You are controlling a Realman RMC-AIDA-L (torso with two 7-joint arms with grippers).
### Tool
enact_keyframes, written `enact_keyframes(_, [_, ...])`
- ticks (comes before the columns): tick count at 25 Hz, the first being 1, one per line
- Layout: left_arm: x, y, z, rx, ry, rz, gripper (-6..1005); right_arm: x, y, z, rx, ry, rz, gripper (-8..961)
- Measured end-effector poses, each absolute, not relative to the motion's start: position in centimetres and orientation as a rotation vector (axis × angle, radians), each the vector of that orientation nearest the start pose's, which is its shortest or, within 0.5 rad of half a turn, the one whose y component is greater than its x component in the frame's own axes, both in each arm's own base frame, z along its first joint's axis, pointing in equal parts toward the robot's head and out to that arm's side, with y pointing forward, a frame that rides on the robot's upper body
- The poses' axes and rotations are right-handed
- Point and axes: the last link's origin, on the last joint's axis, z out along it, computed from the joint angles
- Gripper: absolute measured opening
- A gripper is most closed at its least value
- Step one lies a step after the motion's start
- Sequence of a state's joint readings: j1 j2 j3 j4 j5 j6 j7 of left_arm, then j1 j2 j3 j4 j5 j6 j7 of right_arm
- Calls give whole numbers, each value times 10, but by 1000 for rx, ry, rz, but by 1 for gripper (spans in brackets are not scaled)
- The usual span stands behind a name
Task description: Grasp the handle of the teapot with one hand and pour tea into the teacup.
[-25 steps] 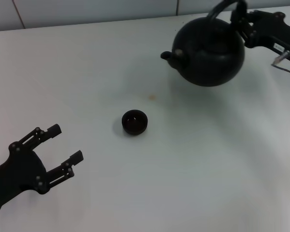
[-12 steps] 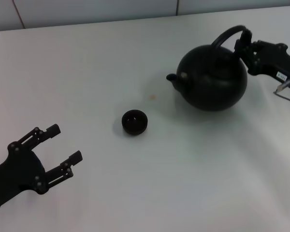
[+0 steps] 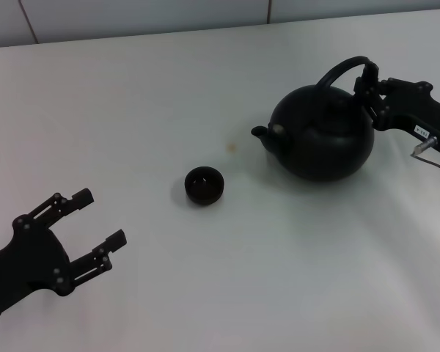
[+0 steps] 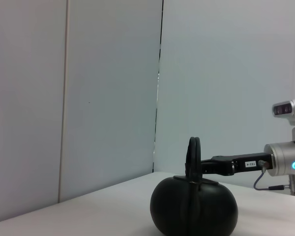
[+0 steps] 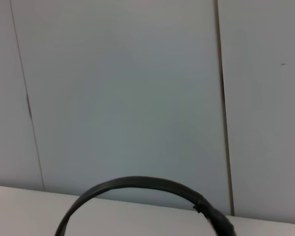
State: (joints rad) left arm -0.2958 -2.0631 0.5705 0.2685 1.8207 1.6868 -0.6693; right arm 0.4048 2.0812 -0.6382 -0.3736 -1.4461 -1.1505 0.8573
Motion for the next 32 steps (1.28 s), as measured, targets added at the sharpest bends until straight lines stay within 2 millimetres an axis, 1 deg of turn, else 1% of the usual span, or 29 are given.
enact_keyframes(12, [-317,226,-25,-2439,-359,-976,802,328,344,5,-2061,585,681,80])
enact_keyframes(19, [-318,226,-24,-2430,-365,-980,802,325,346,4,-2082,566,672,83])
enact_keyframes(23, [-318,226,-24,-2429,-366,-981,802,324,341,7,-2077,542,704,324])
enact_keyframes(27, [-317,226,-26,-2428,-366,-985,801,327,327,12,-2070,519,754,541])
enact_keyframes(28, [-317,226,-26,-2428,-366,-986,801,331,317,15,-2054,511,768,556])
enact_keyframes(29, [-316,226,-26,-2428,-366,-987,801,331,317,15,-2054,511,768,572])
enact_keyframes(32, [-315,228,-27,-2429,-363,-988,801,341,298,18,-2009,513,795,618])
